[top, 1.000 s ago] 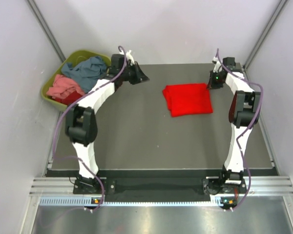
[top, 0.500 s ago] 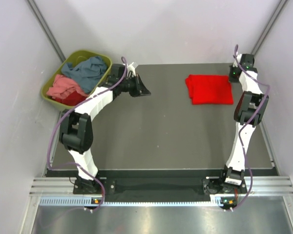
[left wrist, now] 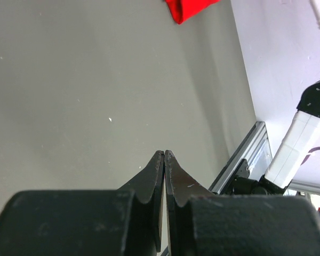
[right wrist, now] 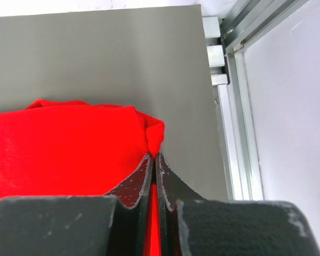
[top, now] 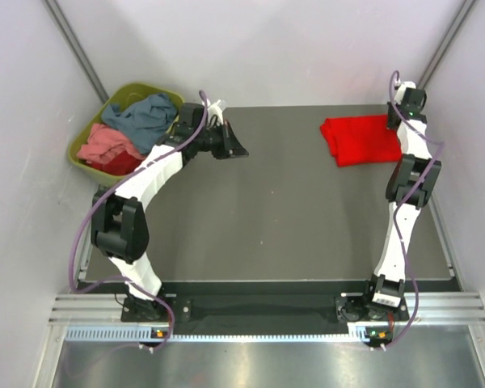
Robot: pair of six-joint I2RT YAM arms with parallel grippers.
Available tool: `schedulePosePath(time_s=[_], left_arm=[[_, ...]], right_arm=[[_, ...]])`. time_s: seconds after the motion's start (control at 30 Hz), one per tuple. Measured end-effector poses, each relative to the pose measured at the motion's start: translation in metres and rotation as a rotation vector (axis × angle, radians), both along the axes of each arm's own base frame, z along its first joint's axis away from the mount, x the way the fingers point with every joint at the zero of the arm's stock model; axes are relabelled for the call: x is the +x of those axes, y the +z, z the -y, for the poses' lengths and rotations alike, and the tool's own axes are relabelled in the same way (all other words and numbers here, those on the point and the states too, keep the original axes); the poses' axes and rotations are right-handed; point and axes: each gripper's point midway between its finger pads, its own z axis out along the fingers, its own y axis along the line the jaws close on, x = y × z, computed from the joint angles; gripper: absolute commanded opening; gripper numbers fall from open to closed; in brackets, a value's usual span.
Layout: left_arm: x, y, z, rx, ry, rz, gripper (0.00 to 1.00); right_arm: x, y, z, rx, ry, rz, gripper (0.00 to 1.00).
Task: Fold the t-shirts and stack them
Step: Reset both grippers
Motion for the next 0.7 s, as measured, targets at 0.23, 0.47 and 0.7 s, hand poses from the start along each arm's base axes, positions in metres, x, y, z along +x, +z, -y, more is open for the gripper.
schedulePosePath(time_s=[0.23,0.47,0.7], left_arm=[[-0.002,0.001,-0.001,0.002,-0.001,0.007,0.07],[-0.007,0.000,-0.011,0.051,0.023,0.042,0.08],[-0.021,0.064,-0.033,0.087,0.091,0.241,0.09]], right_arm=[[0.004,0.004,0.009,-0.029,-0.020,0.027,0.29],[-0.018,0.039,0.012,-0.014,-0.098,0.032,1.00],[-0.083,0.197,-0.044,-0.010,-0.173,0.190,1.00]])
